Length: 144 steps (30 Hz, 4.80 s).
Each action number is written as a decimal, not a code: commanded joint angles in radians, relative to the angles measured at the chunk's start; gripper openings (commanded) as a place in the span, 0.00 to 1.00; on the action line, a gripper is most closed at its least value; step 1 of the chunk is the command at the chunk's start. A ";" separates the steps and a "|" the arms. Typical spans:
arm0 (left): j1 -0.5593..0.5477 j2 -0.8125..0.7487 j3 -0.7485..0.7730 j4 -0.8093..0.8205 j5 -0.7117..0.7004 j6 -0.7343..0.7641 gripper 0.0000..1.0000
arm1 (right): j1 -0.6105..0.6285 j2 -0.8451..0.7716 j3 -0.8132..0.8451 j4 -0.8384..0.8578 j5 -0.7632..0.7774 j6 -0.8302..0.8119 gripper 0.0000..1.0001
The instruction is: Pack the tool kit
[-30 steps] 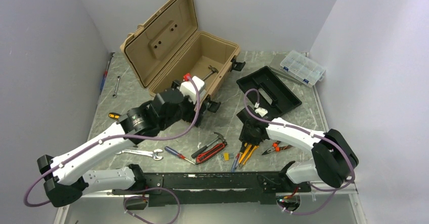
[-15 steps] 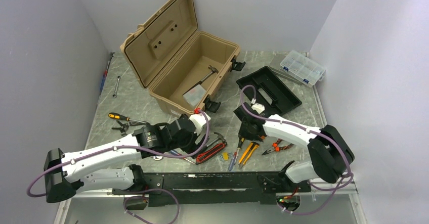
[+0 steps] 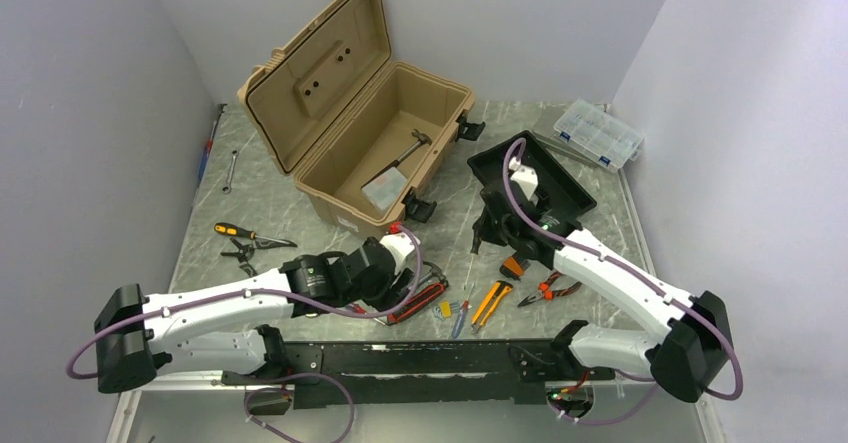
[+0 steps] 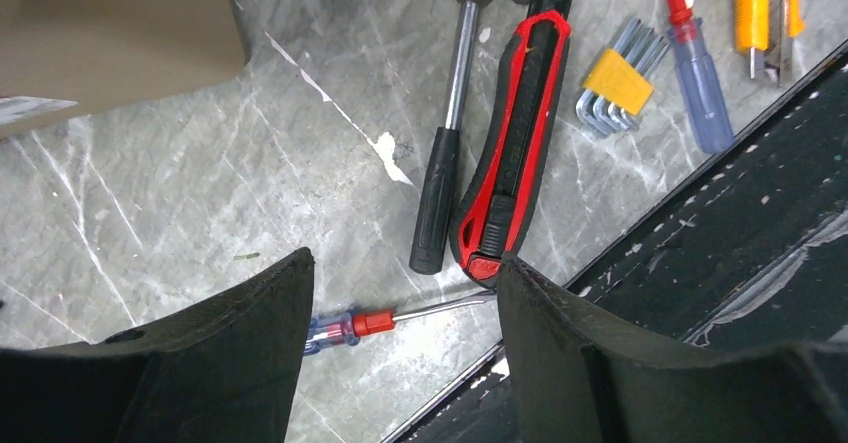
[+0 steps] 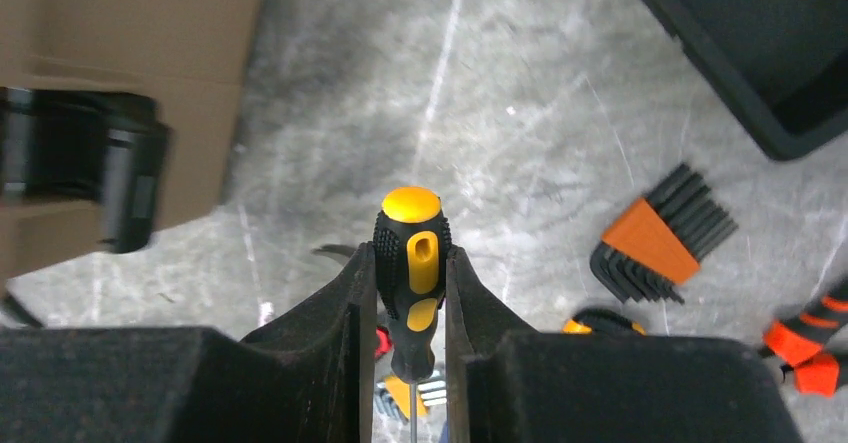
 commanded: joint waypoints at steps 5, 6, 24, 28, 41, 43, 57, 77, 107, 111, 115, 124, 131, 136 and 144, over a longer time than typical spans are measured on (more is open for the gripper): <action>-0.063 -0.033 -0.077 0.135 -0.124 -0.061 0.74 | -0.027 -0.059 0.191 0.212 -0.002 -0.181 0.00; -0.069 -0.045 -0.089 0.142 -0.125 -0.069 0.75 | -0.031 -0.040 0.221 0.226 -0.007 -0.185 0.00; -0.087 -0.144 -0.250 0.192 -0.113 -0.178 0.73 | -0.059 0.575 0.765 0.493 -0.160 -0.053 0.00; -0.087 -0.139 -0.256 0.174 -0.133 -0.190 0.71 | -0.058 0.687 0.845 0.513 -0.141 -0.061 0.00; -0.087 -0.077 -0.234 0.181 -0.157 -0.162 0.69 | -0.058 0.900 0.934 0.495 -0.260 -0.048 0.67; -0.087 -0.051 -0.211 0.173 -0.166 -0.146 0.68 | -0.059 0.881 0.939 0.488 -0.263 -0.070 0.67; -0.053 0.232 -0.099 0.245 -0.116 -0.070 0.61 | -0.096 0.410 0.668 0.487 -0.233 -0.209 0.76; 0.040 0.458 -0.005 0.240 0.054 -0.058 0.53 | -0.144 -0.171 0.131 0.271 -0.164 -0.238 0.84; 0.054 0.425 0.047 0.269 -0.030 0.002 0.00 | -0.148 -0.010 -0.319 0.546 -0.813 -0.182 0.82; 0.055 0.366 -0.006 0.325 -0.026 0.005 0.00 | -0.165 0.084 -0.290 0.559 -0.863 -0.193 0.78; 0.054 0.319 -0.056 0.375 -0.001 0.007 0.00 | -0.194 0.129 -0.332 0.676 -0.911 -0.141 0.75; 0.054 0.346 -0.069 0.392 0.021 -0.005 0.00 | -0.209 0.325 -0.320 0.825 -0.967 0.007 0.74; 0.056 0.284 -0.060 0.291 -0.035 -0.017 0.18 | -0.190 0.392 -0.257 0.746 -0.947 -0.051 0.67; 0.088 0.247 -0.080 0.222 0.008 0.003 0.48 | -0.187 0.413 -0.256 0.754 -0.964 -0.062 0.65; 0.118 0.269 -0.097 0.184 0.114 0.013 0.57 | -0.180 0.428 -0.243 0.744 -0.965 -0.071 0.64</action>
